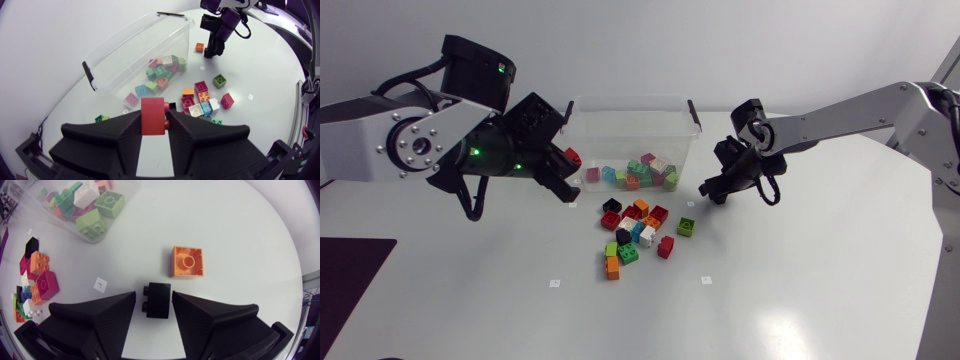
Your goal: Place the duplo bricks in the container
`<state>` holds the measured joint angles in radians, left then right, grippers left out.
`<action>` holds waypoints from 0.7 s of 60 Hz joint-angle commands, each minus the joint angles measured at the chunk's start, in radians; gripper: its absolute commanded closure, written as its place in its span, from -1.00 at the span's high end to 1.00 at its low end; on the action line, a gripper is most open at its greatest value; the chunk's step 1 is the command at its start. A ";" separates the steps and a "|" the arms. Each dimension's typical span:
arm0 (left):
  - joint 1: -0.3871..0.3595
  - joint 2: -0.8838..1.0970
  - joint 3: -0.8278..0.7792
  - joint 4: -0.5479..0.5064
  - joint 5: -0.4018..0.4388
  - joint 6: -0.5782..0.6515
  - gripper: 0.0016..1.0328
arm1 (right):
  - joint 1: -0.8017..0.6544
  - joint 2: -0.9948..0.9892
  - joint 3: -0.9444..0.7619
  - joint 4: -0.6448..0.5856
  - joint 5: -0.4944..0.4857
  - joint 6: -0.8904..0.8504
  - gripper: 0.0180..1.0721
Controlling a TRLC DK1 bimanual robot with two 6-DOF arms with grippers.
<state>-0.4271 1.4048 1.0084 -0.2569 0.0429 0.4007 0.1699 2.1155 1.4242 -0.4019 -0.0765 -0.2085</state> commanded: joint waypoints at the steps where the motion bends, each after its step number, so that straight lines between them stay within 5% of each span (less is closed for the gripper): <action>1: 0.005 -0.021 0.009 -0.008 -0.005 0.013 -0.53 | 0.011 0.034 0.032 -0.028 0.009 0.023 -0.19; 12: 0.013 -0.027 0.032 -0.018 -0.005 0.012 -0.53 | 0.016 0.054 0.041 -0.040 0.009 0.023 -0.60; 42: 0.028 0.052 0.151 0.011 0.003 -0.037 -0.52 | 0.023 -0.196 -0.050 -0.083 0.007 0.043 -0.67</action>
<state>-0.4072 1.4113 1.1088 -0.2607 0.0437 0.3920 0.1822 1.9949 1.3968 -0.4656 -0.0761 -0.2012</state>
